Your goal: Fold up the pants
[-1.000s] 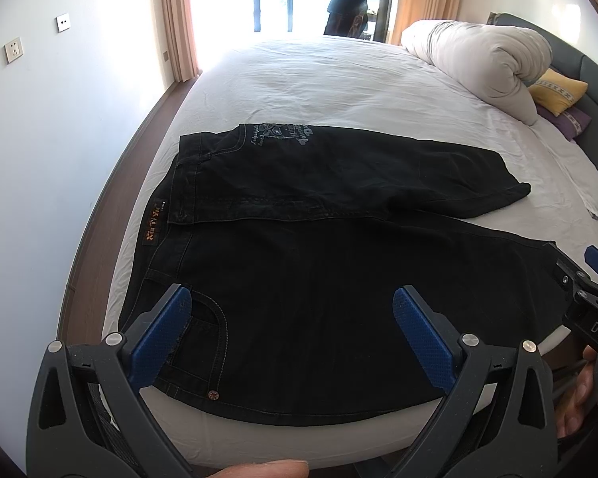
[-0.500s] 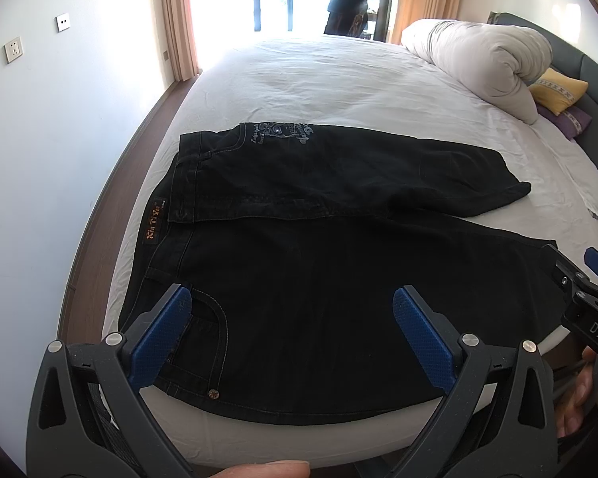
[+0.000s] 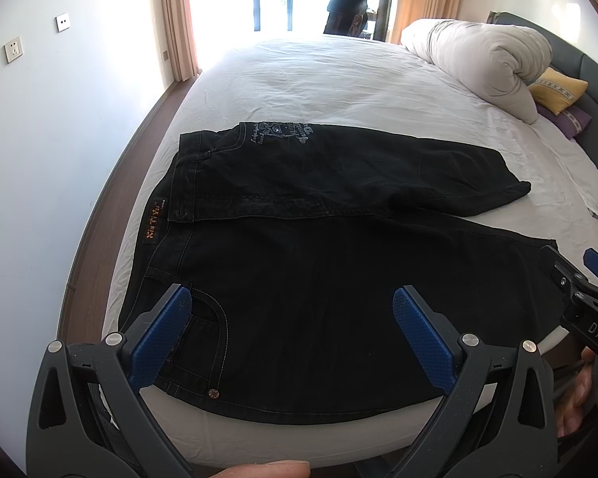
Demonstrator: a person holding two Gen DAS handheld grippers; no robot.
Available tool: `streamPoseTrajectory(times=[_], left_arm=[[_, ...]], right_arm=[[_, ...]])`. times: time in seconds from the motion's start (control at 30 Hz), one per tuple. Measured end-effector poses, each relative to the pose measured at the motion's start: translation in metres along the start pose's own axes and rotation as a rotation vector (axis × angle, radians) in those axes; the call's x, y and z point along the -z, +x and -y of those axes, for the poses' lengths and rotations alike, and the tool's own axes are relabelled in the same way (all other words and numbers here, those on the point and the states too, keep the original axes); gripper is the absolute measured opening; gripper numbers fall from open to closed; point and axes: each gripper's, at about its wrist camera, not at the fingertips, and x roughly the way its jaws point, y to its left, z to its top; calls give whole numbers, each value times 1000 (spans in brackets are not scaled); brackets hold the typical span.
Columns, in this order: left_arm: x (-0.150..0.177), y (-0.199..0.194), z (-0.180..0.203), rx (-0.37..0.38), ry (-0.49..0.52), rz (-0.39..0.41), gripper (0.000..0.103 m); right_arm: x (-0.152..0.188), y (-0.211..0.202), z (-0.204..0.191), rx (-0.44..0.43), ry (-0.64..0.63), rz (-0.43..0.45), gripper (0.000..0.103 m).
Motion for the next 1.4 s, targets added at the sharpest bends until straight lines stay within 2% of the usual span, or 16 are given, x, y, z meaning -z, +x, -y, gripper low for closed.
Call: streamPoseTrajectory(times=[0.83,1.07,1.13,1.2,1.3,1.4], left_arm=[[2,0,-1,-1,1,-3,103],[6,5,-3,-17,32,9,103],[-1,8,-8,-11,47,28,103],[-16,14,-19,26,54,38,103],[-49,32,-37,70,85,54,103],[-93,67,-51,157,206,47,103]], right_arm=[[5,0,-1,0,3,-12,103],[3,7,0,-5,-8,-30,103],[1,12,3,-22,-22,-38,103],[-7,18,6,-48,-45,-45,103],[-29,34,9,-144,-93,-50,103],[-59,51,9,-227,-166,-34,103]])
